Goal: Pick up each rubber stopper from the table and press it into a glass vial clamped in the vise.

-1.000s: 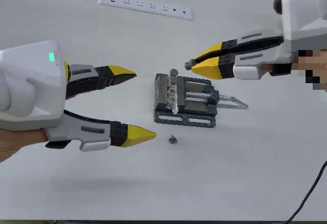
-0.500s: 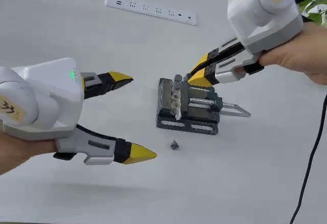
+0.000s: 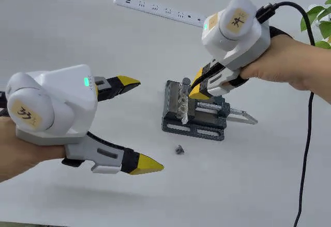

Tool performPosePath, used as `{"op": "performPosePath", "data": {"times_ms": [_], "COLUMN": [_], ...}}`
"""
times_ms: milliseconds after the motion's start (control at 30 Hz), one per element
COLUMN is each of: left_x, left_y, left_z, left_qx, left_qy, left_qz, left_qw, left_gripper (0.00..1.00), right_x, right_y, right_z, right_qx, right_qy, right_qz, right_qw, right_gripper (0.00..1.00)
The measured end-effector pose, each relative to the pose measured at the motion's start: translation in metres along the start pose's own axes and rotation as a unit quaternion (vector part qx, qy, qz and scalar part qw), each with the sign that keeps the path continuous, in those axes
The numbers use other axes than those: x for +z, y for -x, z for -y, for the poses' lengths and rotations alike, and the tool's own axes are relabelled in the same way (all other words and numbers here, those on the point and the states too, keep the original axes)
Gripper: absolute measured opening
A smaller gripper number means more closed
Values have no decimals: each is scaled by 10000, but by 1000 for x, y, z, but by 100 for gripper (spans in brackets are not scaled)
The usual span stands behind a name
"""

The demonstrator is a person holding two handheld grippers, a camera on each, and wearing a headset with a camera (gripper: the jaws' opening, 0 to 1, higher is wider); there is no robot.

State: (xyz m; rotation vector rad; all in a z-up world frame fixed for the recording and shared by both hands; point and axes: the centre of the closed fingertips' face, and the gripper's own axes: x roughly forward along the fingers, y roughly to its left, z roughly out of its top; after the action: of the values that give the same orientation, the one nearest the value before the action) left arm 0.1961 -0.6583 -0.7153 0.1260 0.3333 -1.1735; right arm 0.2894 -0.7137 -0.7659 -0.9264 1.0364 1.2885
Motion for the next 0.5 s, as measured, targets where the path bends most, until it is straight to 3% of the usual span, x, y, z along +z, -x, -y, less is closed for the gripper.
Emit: {"op": "performPosePath", "data": {"times_ms": [500], "left_x": [-1], "left_y": [0], "left_z": [-1], "left_qx": [-21], "left_qy": [100], "left_qz": [103], "left_qw": [9999], "left_gripper": [94], "right_x": [-8], "right_y": [-15], "right_z": [4], "right_qx": [-3], "right_qy": [-25], "right_qz": [-306], "right_qw": [9995], "right_gripper": [6]}}
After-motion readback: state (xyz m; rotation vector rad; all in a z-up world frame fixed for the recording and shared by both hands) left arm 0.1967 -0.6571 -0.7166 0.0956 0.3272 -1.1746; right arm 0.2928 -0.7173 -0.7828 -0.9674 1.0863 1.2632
